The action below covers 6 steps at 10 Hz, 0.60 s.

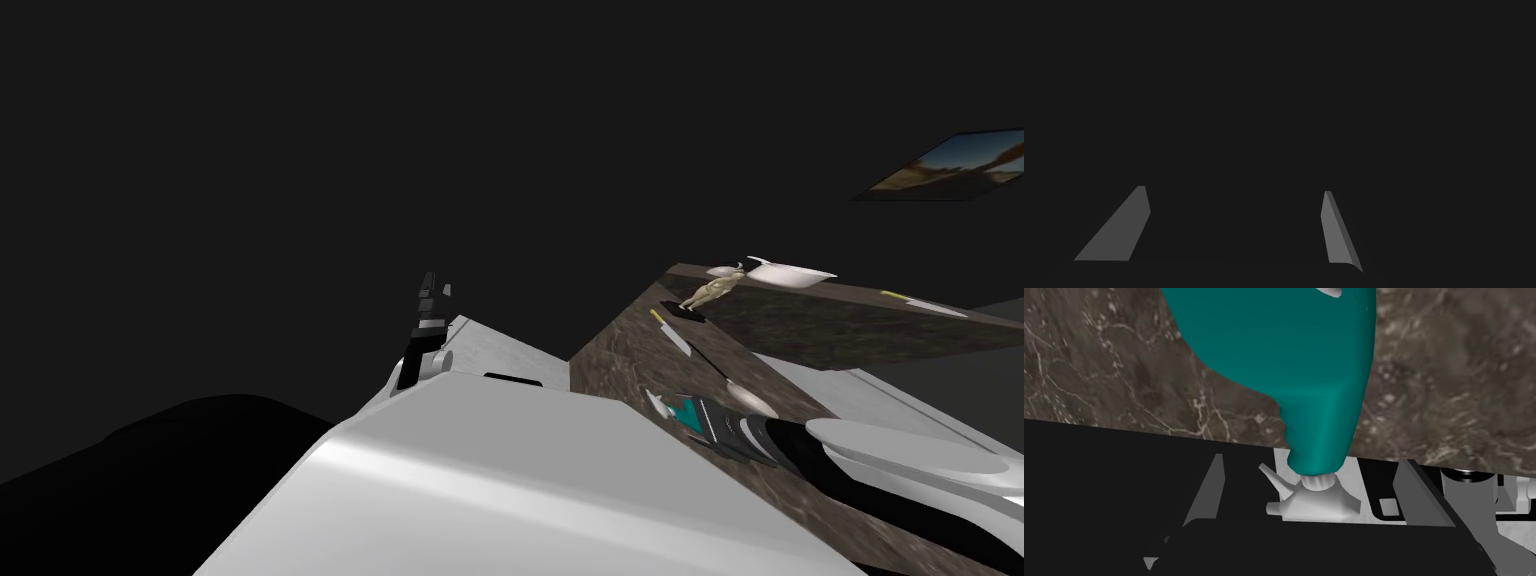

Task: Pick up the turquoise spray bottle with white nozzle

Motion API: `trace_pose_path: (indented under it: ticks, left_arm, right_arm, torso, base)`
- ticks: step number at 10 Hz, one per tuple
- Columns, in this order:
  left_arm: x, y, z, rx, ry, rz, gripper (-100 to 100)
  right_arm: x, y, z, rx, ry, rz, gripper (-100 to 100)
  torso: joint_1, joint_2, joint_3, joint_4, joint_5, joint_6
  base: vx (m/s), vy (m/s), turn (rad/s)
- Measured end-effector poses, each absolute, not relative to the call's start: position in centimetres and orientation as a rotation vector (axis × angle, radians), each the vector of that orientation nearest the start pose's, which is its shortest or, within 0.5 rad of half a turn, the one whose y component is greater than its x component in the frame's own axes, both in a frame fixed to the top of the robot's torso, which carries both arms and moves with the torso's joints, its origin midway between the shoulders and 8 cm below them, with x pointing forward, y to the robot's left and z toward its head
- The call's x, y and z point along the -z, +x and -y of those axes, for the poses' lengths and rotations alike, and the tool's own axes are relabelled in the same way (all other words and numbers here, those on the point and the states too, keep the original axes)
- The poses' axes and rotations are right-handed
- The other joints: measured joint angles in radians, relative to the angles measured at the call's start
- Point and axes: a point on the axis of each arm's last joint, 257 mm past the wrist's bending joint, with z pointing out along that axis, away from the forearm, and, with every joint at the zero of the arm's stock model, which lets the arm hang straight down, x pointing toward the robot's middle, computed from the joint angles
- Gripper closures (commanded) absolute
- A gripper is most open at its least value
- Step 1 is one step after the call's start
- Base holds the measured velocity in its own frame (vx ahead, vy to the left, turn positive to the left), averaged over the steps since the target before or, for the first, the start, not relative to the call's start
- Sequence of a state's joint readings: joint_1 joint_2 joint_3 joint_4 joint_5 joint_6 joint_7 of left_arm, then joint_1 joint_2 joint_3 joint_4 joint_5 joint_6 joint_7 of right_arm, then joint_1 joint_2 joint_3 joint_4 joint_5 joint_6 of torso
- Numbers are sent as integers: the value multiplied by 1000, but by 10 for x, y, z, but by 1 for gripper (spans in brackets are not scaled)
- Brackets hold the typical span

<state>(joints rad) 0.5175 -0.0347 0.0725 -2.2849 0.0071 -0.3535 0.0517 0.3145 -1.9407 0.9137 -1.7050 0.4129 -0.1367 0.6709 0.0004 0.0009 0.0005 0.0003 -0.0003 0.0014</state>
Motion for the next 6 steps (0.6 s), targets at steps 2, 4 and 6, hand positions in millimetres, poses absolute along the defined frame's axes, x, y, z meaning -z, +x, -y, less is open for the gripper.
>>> trace_pose_path:
  ticks: [2,4,6]
  left_arm:
    - [8,357,-316,1235,-830,-658,0]
    - [8,357,-316,1235,-830,-658,0]
    - [8,357,-316,1235,-830,-658,0]
  right_arm:
    - [332,163,598,346,-1644,-2448,-100]
    - [344,157,598,348,-1633,-2457,-100]
    - [346,154,600,347,-1623,-2465,-100]
  torso:
    - [-1,-1,-1,0,0,0]
    - [-1,-2,-1,0,0,0]
    - [-3,-2,-1,0,-2,0]
  base:
    - [23,-4,57]
    - [17,-6,35]
    - [0,0,0]
